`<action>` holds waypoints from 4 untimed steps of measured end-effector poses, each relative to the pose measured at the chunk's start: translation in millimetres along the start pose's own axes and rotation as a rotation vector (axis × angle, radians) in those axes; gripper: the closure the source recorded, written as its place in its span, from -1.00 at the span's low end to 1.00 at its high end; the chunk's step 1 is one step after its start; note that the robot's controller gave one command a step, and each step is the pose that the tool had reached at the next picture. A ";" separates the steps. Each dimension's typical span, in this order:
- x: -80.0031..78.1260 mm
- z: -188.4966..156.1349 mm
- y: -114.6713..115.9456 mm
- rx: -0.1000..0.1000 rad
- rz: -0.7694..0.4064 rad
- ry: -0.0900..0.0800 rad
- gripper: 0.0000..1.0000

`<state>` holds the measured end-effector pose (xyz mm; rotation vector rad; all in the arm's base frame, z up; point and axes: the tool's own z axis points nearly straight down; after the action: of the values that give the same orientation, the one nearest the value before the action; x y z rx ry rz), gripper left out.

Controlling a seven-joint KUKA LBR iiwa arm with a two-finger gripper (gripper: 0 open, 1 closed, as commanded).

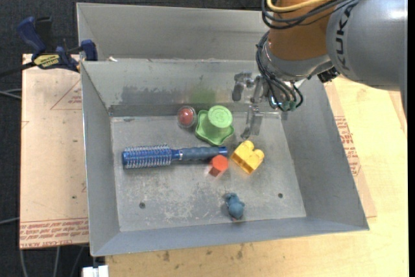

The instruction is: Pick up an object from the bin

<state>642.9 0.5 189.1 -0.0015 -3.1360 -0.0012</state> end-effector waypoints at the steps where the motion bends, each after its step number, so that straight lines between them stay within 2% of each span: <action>1: 0.1 85.3 38.6 -0.004 0.148 -0.029 -1.00; 2: 8.6 80.7 25.5 -0.003 0.330 -0.014 -1.00; 3: 6.3 66.5 26.1 -0.003 0.496 -0.010 -1.00; 4: 14.6 93.4 28.1 -0.009 0.741 -0.029 -1.00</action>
Offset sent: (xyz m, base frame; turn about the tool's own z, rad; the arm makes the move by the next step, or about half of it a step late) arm -0.0089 0.0461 -0.1191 0.1682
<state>627.8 28.7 95.8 -1.1477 -2.9489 -0.0118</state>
